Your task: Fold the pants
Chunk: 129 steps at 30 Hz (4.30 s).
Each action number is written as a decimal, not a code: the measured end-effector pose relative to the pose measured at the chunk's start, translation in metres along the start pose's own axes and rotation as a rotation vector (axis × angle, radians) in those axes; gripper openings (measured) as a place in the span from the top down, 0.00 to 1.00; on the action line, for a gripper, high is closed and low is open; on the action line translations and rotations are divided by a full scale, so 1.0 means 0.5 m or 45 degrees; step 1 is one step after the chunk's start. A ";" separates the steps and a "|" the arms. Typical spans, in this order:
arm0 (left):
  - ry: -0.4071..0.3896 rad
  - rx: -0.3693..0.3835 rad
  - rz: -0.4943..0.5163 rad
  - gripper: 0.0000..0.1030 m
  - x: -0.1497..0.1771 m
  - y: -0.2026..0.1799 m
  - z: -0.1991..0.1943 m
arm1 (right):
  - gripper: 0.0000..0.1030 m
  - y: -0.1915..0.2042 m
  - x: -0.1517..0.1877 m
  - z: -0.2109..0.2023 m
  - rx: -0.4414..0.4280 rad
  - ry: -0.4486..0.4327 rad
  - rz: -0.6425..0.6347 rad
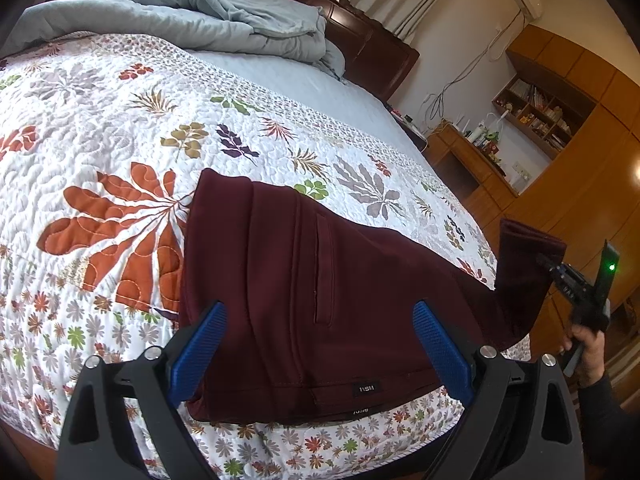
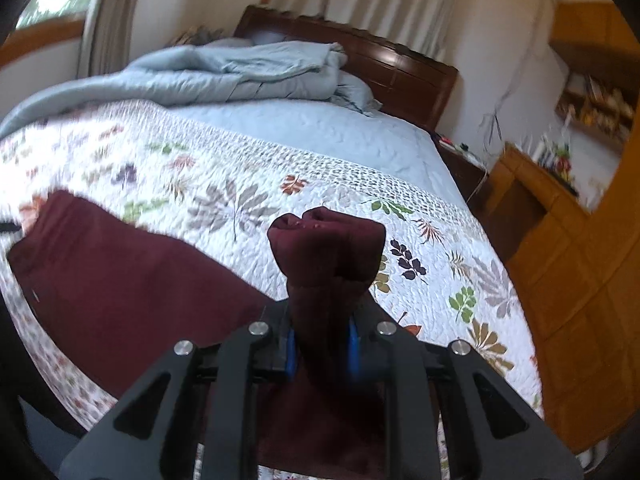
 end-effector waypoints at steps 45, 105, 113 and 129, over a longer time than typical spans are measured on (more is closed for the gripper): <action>0.021 -0.015 -0.003 0.08 0.000 -0.001 0.009 | 0.55 0.171 0.136 -0.023 -0.173 0.111 -0.483; 0.073 -0.182 -0.438 0.08 0.097 -0.115 -0.073 | 0.39 0.279 -0.129 -0.004 -0.934 0.442 -0.431; 0.103 -0.242 -0.499 0.08 0.113 -0.117 -0.067 | 0.26 0.509 -0.323 0.053 -0.977 0.579 -0.877; 0.199 -0.019 -0.775 0.08 0.134 0.014 0.005 | 0.17 0.712 -0.387 0.221 -0.888 0.843 -1.273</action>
Point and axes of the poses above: each gripper's, at about its wrist camera, not at the fingertips, and z roughly the way its jaws point, y to its left, x to its underside, the point moved 1 cm from there along z, roughly the way its jaws point, and after that the axes turned 14 degrees about y, right-handed, at the moved point
